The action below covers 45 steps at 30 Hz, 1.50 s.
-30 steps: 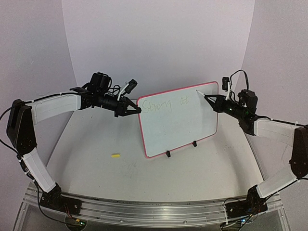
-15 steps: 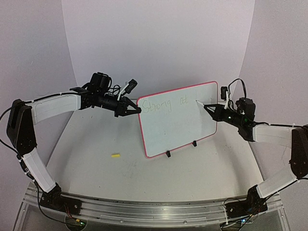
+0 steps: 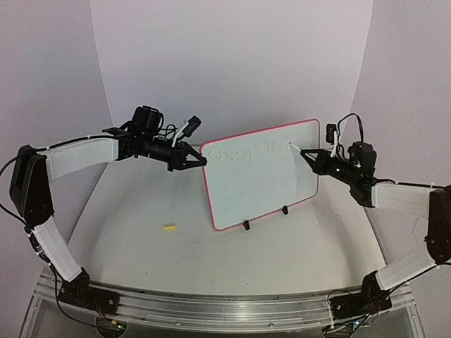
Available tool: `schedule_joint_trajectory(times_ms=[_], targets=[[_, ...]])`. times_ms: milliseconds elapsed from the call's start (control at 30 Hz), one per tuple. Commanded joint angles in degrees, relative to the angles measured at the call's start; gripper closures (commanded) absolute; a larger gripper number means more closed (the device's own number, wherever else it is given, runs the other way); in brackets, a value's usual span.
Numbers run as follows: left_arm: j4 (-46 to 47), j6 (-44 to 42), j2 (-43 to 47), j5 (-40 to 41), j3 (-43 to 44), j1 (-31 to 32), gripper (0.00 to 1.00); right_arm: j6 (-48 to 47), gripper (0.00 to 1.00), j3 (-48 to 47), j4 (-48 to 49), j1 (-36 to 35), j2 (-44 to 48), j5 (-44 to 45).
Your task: Write a sentence on the whiteboard
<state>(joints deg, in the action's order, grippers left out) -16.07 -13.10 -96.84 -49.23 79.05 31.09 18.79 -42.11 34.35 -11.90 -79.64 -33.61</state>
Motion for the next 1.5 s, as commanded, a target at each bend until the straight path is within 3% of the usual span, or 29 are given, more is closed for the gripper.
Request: schedule_joint_trajectory(times_ms=[0, 567, 1467], targets=[[-2.91, -2.74, -1.23, 1.33, 0.33, 1.17, 1.00, 0.49, 1.00, -2.67, 2.96, 0.14, 0.25, 0.47], [-2.87, -2.74, -1.35, 1.32, 0.32, 1.23, 1.00, 1.60, 1.00, -2.56, 2.98, 0.12, -0.52, 5.24], [-2.73, -2.63, -1.34, 1.04, 0.32, 1.25, 1.00, 1.86, 1.00, 2.22, 1.40, 0.13, 0.00, 5.92]])
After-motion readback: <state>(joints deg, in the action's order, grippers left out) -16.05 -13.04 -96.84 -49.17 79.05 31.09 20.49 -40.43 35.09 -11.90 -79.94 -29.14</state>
